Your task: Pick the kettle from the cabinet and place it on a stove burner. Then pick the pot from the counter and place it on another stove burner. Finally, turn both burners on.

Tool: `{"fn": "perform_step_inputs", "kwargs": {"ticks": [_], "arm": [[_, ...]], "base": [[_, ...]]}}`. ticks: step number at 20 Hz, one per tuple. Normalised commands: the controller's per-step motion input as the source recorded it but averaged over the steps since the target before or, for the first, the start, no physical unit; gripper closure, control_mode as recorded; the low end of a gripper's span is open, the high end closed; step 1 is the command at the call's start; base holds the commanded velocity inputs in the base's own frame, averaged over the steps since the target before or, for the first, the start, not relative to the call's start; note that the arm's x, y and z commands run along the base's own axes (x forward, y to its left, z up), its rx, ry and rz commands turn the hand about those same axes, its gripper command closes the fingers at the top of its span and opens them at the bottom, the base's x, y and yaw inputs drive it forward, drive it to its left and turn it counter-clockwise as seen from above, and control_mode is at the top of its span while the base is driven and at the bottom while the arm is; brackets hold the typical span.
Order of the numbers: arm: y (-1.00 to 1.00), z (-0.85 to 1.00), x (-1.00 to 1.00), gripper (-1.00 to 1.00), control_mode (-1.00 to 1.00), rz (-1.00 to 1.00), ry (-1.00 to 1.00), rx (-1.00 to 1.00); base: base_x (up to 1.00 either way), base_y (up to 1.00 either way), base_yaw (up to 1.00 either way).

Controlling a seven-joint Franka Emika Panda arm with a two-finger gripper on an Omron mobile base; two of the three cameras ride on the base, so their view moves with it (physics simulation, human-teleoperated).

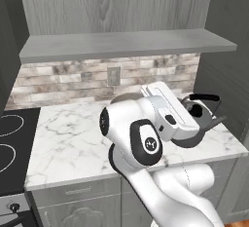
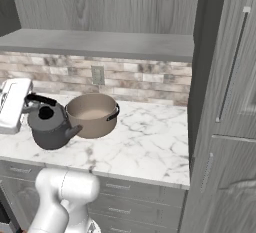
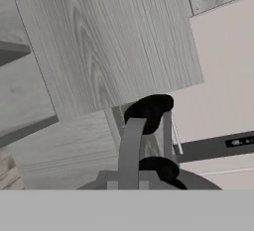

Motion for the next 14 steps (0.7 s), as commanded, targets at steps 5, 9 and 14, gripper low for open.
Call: {"fn": "perform_step_inputs", "kwargs": {"ticks": [5, 9, 14], "arm": [[0.0, 0.0, -0.1, 1.0, 1.0, -0.01, -0.01, 0.0], [0.0, 0.0, 0.0, 1.0, 1.0, 0.0, 0.0, 0.0], [0.0, 0.0, 0.0, 1.0, 1.0, 0.0, 0.0, 0.0]], "base": [[-0.29, 0.0, -0.02], [-0.59, 0.0, -0.03], [-0.61, 0.0, -0.02]]}}
